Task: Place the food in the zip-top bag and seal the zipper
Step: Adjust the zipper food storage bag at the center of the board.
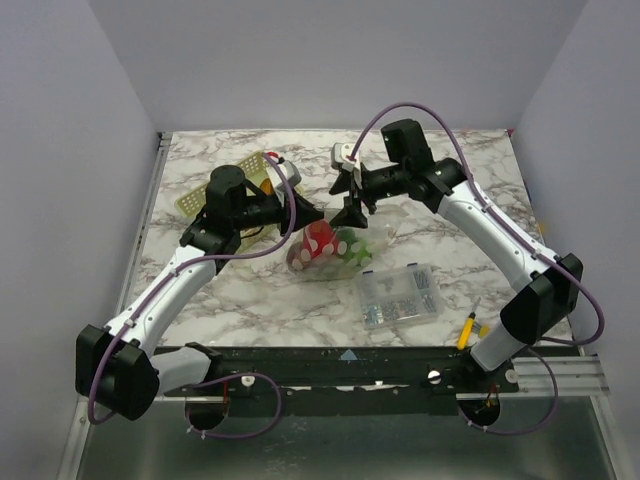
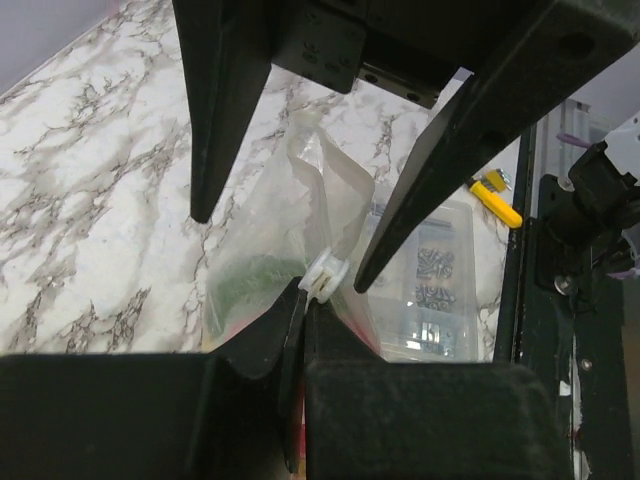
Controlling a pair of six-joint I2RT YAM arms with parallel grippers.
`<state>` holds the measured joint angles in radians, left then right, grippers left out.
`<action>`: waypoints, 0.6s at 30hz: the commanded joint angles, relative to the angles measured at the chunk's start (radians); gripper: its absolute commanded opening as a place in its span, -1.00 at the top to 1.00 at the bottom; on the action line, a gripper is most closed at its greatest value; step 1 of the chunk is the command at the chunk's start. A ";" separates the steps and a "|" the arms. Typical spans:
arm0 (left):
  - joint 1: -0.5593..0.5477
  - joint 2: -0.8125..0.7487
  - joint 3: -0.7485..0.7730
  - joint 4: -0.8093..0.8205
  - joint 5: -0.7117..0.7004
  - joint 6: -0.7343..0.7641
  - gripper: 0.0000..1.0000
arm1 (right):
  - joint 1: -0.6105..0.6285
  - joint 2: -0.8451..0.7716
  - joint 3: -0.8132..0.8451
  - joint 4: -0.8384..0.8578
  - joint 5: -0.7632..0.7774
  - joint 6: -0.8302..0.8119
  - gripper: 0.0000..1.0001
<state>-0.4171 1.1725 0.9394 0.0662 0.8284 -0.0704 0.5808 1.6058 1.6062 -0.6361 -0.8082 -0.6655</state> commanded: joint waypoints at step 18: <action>0.001 0.010 0.071 -0.125 0.026 0.037 0.74 | -0.002 -0.112 -0.164 0.213 0.005 0.158 0.99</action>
<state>-0.4160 1.1870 0.9714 0.0051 0.8433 0.0025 0.5812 1.5517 1.4715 -0.5240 -0.8131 -0.5499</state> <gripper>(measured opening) 0.008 0.012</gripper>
